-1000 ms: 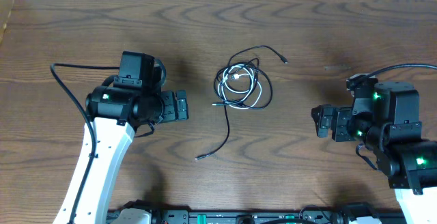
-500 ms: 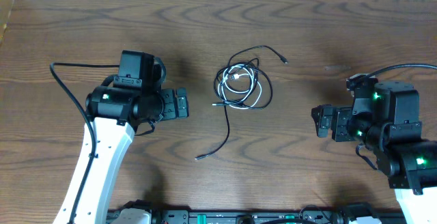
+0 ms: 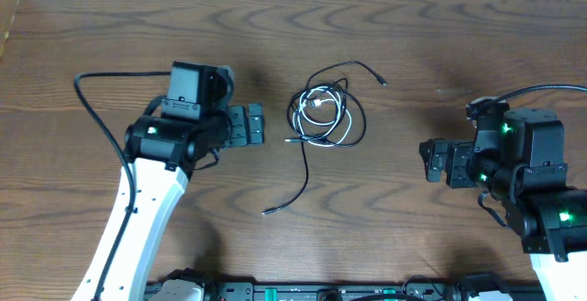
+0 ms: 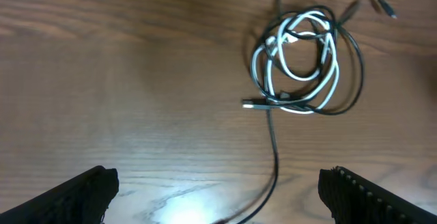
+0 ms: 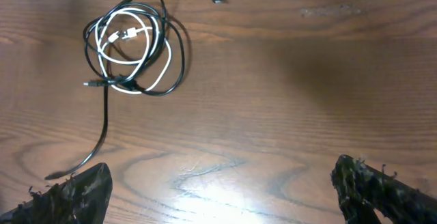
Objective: Untangle cables
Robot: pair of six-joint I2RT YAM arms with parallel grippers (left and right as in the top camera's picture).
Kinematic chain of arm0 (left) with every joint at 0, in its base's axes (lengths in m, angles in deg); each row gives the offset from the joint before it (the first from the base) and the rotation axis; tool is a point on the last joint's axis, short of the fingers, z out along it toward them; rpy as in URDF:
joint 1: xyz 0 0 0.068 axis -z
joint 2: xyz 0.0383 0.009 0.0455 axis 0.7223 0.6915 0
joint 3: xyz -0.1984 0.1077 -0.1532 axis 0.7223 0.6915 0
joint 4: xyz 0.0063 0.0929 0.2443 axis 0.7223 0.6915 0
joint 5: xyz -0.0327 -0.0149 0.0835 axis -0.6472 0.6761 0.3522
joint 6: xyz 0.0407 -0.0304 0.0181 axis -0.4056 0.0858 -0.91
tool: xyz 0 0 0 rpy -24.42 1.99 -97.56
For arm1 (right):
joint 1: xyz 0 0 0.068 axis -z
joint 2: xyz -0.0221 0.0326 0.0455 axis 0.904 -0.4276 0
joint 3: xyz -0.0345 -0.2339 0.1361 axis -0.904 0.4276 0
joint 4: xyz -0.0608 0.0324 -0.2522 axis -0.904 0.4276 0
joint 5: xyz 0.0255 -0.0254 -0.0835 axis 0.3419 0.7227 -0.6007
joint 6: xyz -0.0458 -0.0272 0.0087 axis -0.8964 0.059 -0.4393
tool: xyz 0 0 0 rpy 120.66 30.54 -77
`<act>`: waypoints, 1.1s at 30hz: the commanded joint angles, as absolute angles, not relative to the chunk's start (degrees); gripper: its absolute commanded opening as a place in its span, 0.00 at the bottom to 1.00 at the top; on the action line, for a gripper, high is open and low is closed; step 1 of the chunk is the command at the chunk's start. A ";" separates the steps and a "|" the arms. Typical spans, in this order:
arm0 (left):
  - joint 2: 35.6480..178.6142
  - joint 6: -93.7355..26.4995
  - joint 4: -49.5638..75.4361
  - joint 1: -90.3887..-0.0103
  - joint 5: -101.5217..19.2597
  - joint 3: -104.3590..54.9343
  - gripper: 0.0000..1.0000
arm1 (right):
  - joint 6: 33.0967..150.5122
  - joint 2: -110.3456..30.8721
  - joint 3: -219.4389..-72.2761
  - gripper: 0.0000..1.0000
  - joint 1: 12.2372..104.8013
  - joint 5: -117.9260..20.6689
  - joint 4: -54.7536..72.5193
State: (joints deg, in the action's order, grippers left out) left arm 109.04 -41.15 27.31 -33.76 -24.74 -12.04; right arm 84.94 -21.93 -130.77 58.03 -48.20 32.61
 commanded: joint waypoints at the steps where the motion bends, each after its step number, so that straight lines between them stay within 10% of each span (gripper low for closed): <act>1: 110.99 -42.00 27.04 -31.99 -22.66 -15.64 0.99 | 84.50 -21.48 -131.92 0.99 58.16 -49.01 32.54; 33: 145.83 -39.07 12.99 -28.56 -27.97 -26.22 0.93 | 84.50 -21.48 -131.92 0.99 58.16 -49.01 32.48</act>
State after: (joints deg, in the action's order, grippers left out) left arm 143.23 -39.68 13.36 -29.36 -26.25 -25.17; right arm 84.94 -21.93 -130.77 58.03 -48.75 32.39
